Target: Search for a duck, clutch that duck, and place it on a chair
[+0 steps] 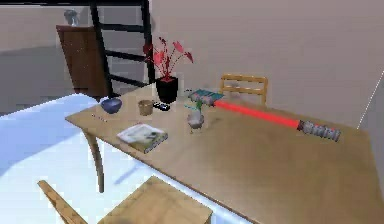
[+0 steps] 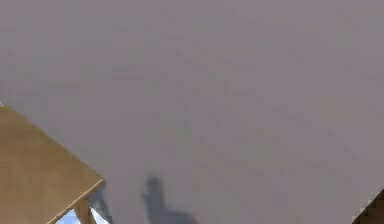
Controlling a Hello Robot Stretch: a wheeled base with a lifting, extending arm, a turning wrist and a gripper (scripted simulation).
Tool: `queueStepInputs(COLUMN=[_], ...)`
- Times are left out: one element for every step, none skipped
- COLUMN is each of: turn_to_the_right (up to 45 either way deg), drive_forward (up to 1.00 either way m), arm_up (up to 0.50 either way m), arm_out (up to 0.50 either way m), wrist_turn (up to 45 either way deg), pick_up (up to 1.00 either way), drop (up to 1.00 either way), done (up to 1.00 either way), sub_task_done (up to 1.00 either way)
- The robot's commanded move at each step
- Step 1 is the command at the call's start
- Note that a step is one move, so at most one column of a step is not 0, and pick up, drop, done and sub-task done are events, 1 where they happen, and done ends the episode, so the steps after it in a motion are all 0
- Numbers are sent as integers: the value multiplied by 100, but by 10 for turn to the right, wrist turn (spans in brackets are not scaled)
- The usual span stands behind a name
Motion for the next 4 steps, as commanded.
queueStepInputs(turn_to_the_right=[-450, -390, 450, 450], drive_forward=[0, 0, 0, 0], arm_up=[0, 0, 0, 0], arm_out=[0, 0, 0, 0], wrist_turn=[0, 0, 0, 0], pick_up=[0, 0, 0, 0], drop=[0, 0, 0, 0], done=[0, 0, 0, 0], sub_task_done=[0, 0, 0, 0])
